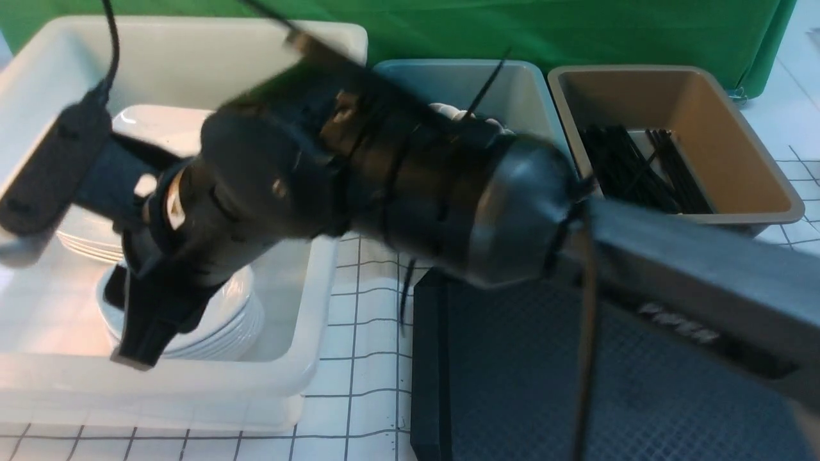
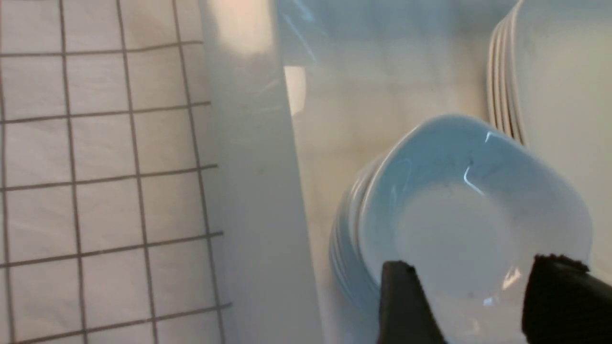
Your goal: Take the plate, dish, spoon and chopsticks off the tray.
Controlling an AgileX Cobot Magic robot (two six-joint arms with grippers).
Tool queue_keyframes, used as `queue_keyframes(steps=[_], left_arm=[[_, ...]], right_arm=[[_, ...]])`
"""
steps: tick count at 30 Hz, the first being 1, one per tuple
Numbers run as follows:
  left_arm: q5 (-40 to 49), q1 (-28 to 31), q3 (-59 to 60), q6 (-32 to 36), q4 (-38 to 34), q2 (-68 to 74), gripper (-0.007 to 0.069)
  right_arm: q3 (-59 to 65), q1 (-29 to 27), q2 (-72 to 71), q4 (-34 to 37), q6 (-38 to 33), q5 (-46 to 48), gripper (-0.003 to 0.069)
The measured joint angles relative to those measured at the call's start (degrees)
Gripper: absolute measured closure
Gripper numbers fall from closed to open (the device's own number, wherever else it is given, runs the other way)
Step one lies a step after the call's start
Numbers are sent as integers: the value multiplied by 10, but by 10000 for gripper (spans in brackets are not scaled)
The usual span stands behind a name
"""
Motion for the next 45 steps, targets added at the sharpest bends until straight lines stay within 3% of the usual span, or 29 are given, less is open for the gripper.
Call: queue_keyframes(steps=[3, 9, 11, 15, 19, 26, 33, 37, 45], left_arm=[[0, 0, 0, 2, 0, 0, 620], [0, 0, 0, 2, 0, 0, 620], [0, 0, 0, 2, 0, 0, 620], [-1, -7, 0, 3, -6, 0, 620], [-1, -50, 0, 4, -6, 0, 620], [-2, -187, 0, 14, 4, 0, 620], [-22, -298, 0, 17, 45, 0, 620], [-30, -334, 0, 18, 60, 0, 620], [-30, -347, 0, 10, 66, 0, 620]], right_arm=[[-2, 0, -59, 0, 1, 74, 291], [-2, 0, -164, -8, 4, 243, 584], [-2, 0, -201, -20, 17, 248, 624], [-2, 0, -291, -78, 71, 248, 629], [8, 0, -374, -125, 118, 248, 629], [112, 0, -582, -151, 186, 248, 627], [297, 0, -818, -155, 252, 247, 626], [457, 0, -932, -155, 285, 175, 626], [767, 0, -998, -151, 285, -190, 626]])
